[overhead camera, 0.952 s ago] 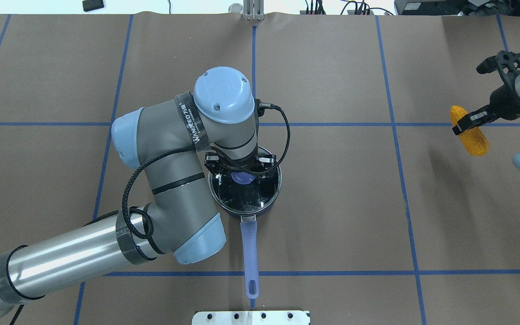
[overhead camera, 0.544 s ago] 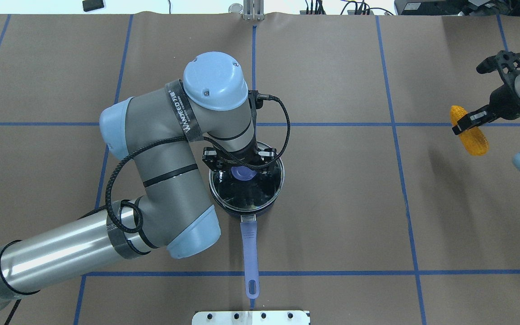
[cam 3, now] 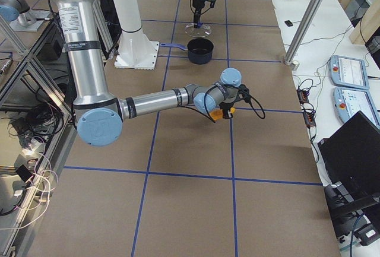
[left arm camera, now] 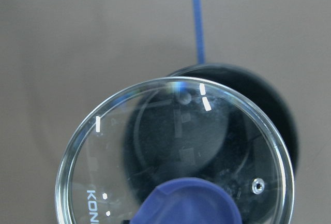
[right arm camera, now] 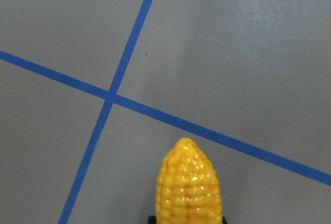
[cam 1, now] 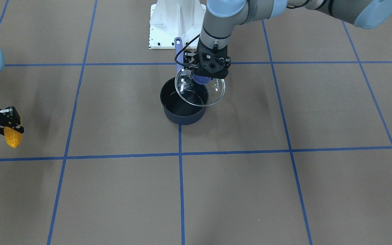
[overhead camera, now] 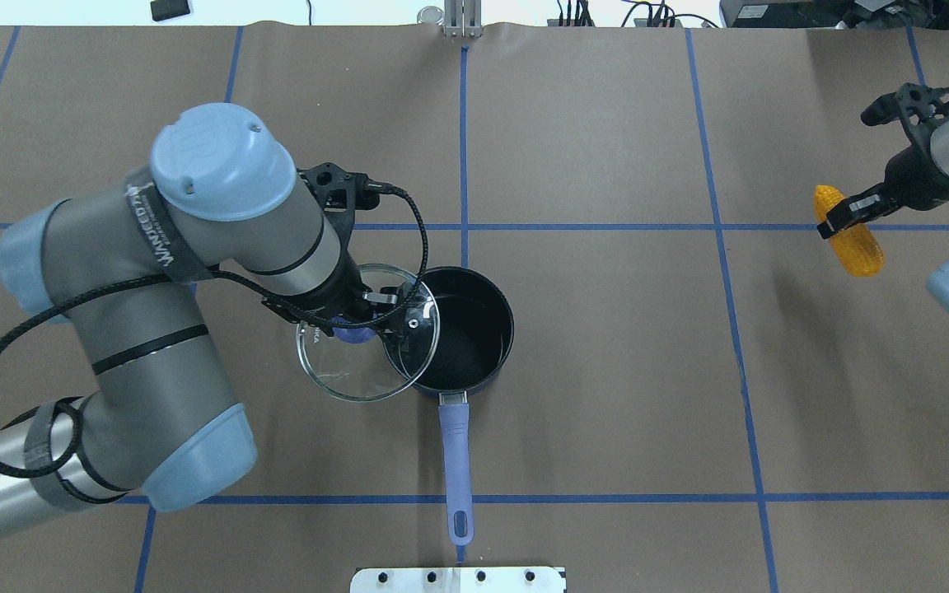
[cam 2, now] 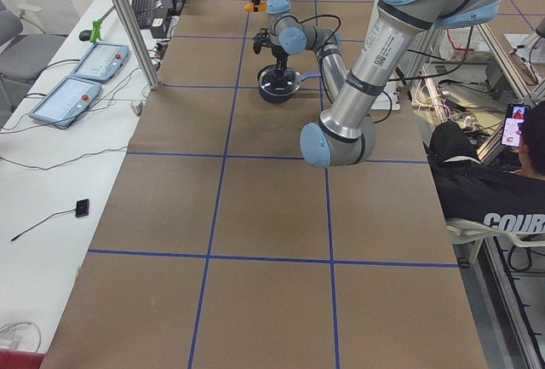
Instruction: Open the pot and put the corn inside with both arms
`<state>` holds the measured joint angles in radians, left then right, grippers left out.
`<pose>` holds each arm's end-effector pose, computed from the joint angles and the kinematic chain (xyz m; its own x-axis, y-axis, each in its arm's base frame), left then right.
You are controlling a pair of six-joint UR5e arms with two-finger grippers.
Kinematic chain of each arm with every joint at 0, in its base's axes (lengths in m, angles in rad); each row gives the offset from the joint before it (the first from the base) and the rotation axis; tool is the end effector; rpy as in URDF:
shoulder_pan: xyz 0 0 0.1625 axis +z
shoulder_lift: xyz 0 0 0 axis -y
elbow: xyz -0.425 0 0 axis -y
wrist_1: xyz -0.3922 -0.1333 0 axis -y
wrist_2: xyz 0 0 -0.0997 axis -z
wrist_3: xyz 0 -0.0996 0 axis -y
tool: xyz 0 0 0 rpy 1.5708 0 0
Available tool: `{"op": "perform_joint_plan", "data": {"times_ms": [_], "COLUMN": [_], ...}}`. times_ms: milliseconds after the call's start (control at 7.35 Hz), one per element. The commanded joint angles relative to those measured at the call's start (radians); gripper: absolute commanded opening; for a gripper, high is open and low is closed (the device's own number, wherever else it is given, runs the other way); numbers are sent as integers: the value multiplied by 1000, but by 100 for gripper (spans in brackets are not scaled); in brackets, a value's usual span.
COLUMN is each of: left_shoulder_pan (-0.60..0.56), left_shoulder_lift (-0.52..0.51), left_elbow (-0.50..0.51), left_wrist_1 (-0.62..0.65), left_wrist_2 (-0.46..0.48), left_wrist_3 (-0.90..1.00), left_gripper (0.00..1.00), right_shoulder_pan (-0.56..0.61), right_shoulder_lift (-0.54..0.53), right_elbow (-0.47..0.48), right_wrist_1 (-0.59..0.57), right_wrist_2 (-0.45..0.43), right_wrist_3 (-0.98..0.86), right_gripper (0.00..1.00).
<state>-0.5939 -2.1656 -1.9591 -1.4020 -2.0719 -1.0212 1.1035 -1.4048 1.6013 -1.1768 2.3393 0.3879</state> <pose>0.4391 -0.3996 0.1756 0.5902 0.1543 -0.7924 -0.1255 0.9872 0.0987 -0.2030 -0.5445 0.5091 0.5743 -0.3391 0.7451 0.1695 0.9397 0.2970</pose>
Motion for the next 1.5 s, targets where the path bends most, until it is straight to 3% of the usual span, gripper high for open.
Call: {"op": "perform_joint_plan", "data": {"times_ms": [0,272,680,1088,1224,1361], "left_shoulder_pan": [-27,-73,-160,-254,-280,-294], "left_shoulder_lift": [148,280,504,571,601,612], "left_elbow": [-101,-150,-133,-55,16,102], "left_wrist_1": [1,-18,-237,-280,-398,-533], "left_wrist_2": [-11,-14,-20,-82,-99,-117], "left_wrist_3": [100,215,358,528,549,549], "left_gripper": [54,54,54,54,54,54], "right_shoulder_pan": [-2,-74,-207,-313,-335,-364], "right_shoulder_lift": [68,145,231,328,358,401], "right_elbow": [12,14,52,80,88,136], "right_wrist_1": [-76,-81,-83,-84,-95,-207], "right_wrist_2": [-5,-17,-94,-155,-169,-202], "right_wrist_3": [35,183,401,619,676,689], "right_gripper": [3,3,3,2,2,2]}}
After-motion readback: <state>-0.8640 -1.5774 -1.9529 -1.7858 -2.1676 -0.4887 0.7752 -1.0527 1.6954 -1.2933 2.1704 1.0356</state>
